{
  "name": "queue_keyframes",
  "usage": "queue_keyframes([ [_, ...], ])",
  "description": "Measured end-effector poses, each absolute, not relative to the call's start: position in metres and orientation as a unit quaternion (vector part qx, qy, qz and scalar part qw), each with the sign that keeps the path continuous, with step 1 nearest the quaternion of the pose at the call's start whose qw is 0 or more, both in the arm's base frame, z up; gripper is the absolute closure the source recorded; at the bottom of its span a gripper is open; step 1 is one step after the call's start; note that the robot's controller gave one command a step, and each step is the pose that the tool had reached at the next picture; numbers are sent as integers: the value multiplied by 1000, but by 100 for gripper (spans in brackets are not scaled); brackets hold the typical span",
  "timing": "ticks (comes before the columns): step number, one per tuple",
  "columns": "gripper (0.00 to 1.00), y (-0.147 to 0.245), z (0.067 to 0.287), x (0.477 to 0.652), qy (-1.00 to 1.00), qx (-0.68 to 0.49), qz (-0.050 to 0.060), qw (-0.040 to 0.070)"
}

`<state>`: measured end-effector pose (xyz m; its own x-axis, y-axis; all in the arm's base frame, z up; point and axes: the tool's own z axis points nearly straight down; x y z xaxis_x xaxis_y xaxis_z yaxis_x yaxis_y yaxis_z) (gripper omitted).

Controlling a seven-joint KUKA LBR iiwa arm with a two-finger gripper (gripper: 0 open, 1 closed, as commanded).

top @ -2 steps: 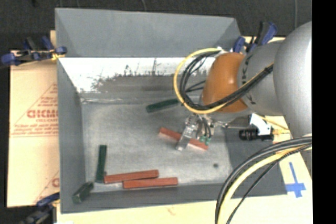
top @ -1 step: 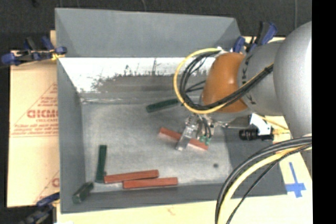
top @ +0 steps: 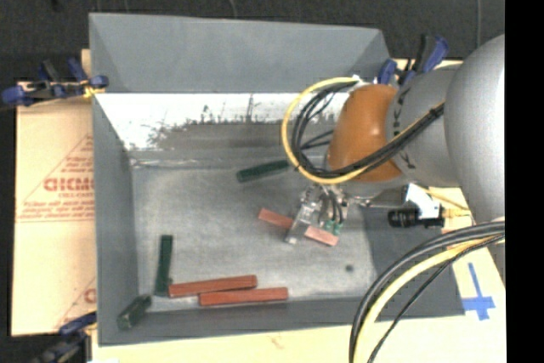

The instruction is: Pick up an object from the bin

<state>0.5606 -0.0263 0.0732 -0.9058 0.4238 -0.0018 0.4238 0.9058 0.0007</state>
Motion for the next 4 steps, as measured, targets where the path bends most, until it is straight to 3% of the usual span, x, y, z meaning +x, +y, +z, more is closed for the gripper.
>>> queue_keyframes([
  [4,100,-27,105,561,977,215,1,2],
])
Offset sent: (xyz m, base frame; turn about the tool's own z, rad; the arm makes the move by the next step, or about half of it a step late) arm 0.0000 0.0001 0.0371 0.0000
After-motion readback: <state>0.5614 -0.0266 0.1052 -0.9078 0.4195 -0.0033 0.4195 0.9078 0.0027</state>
